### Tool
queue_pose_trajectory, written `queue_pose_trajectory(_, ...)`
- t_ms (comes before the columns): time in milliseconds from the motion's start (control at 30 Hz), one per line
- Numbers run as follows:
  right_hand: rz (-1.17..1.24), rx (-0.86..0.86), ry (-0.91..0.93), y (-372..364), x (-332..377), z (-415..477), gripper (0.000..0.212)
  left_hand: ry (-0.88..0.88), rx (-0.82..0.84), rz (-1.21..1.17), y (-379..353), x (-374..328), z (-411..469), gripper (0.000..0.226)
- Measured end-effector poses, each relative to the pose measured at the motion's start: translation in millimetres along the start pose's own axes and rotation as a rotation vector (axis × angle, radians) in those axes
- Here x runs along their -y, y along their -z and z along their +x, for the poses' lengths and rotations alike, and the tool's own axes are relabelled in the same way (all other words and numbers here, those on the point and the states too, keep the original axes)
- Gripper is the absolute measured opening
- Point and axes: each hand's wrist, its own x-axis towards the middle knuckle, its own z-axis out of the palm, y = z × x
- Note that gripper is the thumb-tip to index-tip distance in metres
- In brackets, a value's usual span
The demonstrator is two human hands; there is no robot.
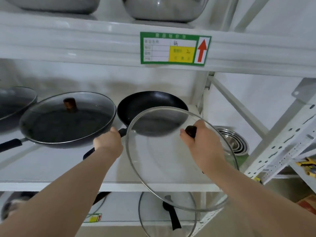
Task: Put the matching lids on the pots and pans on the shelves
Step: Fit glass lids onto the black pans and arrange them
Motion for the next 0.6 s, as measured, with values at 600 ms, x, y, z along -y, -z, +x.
queue_pose_trajectory(600,-0.005,-0.027,-0.048,-111.5,60.1,139.9,0.054,-0.047,0.246,-0.097,17.0,1.0,28.8,0.015)
